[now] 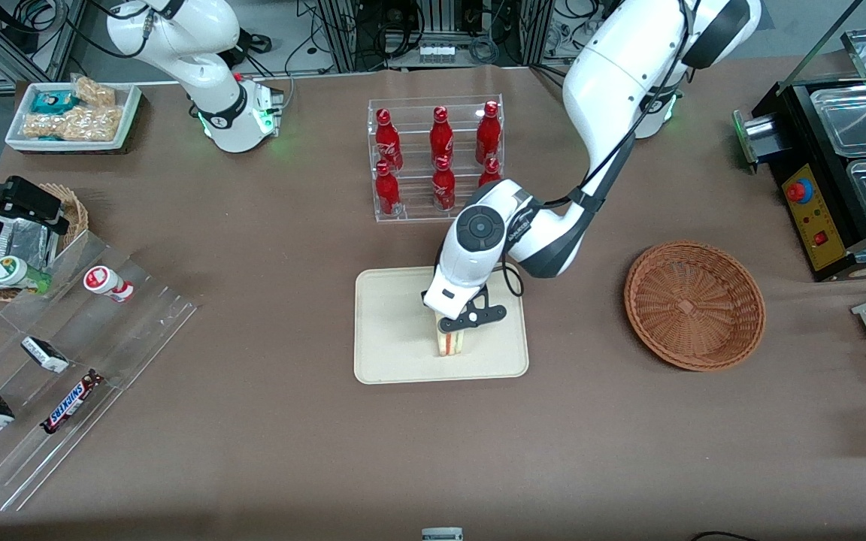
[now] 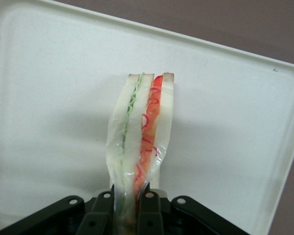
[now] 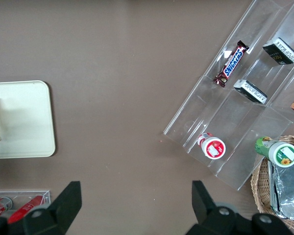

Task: Place sandwich from basket to tray
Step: 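Carry the sandwich with the left gripper over the cream tray, then lower the sandwich onto the tray and open the left gripper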

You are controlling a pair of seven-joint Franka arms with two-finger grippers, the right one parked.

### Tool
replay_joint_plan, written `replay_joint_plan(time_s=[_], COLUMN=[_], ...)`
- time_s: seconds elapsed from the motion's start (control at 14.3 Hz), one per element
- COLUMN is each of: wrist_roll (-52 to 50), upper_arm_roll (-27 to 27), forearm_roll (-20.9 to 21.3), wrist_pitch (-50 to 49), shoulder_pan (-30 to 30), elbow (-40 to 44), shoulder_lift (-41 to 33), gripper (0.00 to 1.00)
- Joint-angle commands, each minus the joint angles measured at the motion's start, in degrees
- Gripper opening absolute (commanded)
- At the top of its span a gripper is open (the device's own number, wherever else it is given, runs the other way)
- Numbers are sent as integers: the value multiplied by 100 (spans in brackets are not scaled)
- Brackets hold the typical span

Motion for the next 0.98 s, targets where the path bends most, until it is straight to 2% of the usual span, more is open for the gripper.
replay_joint_plan(time_s=[0.0,0.07,0.14,0.21,0.28,0.35,0.49,0.91], wrist_roll=[249,311,294,233,241,224,250,337], upper_arm_roll=[57,57,48,48,48,48,48,179], forearm_roll=[182,173,147,112,86,77,-2,15], wrist_pitch=[41,77,86,86,77,42,-54,-1468], shoulder_pan=[-56,-56,-56,-48,-47,-30,5,49], elbow=[197,197,197,197,223,293,285,214], shoulder_lift=[190,217,217,217,199,156,-133,-1214], gripper=[9,12,27,53,87,100,100,100])
